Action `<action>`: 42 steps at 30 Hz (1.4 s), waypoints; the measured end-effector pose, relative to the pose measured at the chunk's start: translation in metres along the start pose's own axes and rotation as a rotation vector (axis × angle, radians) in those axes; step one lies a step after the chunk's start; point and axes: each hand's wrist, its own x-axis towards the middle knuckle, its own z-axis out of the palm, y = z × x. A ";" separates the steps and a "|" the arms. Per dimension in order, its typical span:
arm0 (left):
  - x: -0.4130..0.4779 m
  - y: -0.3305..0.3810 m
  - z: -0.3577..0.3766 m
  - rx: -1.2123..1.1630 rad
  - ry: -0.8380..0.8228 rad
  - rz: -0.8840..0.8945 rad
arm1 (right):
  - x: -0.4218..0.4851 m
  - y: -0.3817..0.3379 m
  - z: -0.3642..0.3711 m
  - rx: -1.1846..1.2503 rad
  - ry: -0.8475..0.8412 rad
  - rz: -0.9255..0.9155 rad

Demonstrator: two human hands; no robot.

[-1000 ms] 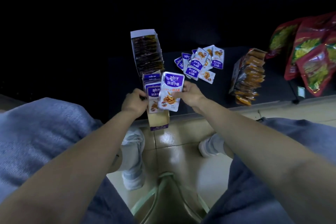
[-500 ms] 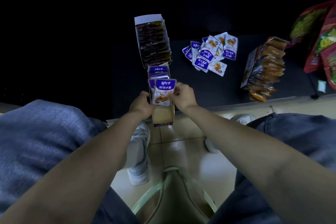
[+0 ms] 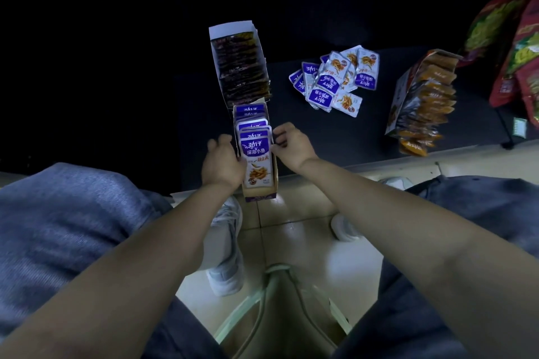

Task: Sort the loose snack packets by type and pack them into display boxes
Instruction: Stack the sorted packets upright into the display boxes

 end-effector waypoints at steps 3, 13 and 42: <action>-0.002 0.017 -0.005 0.018 0.142 0.215 | 0.002 0.011 -0.025 0.020 -0.062 0.023; 0.036 0.111 0.061 0.180 -0.157 0.485 | 0.023 0.087 -0.111 -0.196 -0.001 0.178; 0.101 0.121 0.155 0.419 -0.121 0.520 | 0.086 0.159 -0.114 -0.552 0.259 -0.077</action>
